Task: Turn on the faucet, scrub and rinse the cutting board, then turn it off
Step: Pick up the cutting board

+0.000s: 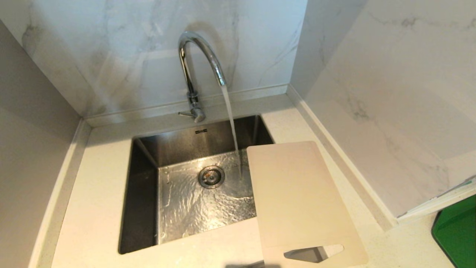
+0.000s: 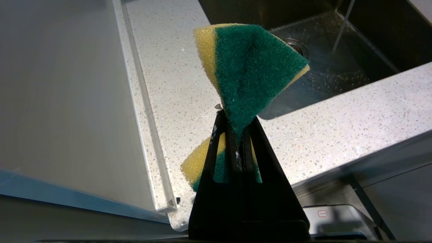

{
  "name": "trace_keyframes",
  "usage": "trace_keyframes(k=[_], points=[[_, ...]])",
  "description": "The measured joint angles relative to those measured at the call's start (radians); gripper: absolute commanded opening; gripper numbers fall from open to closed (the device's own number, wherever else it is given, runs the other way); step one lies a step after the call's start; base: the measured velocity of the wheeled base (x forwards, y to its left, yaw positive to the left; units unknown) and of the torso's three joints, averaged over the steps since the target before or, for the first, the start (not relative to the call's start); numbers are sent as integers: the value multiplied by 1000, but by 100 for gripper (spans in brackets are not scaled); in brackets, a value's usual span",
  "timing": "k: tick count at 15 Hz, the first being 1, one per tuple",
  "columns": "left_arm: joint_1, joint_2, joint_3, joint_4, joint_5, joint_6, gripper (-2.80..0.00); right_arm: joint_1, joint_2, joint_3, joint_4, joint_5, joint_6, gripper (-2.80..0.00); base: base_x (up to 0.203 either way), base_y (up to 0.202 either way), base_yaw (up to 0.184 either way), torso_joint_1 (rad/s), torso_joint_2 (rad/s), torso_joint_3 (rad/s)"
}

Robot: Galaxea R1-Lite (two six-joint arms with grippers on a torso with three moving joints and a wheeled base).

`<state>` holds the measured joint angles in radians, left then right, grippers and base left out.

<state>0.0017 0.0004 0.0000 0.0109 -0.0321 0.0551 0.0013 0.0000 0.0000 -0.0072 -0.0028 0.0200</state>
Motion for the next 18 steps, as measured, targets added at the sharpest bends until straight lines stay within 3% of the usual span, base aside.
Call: trace_keyframes(k=[4,8,18], points=[[0,0,0,2,0,0,-280,0,0,0,0,0,0,-280,0,0,0,0,0,0],[0,0,0,-1,25,-45,-280,0,0,0,0,0,-1,-280,0,0,0,0,0,0],[0,0,0,-2,27,-47,-280,0,0,0,0,1,-5,-280,0,0,0,0,0,0]])
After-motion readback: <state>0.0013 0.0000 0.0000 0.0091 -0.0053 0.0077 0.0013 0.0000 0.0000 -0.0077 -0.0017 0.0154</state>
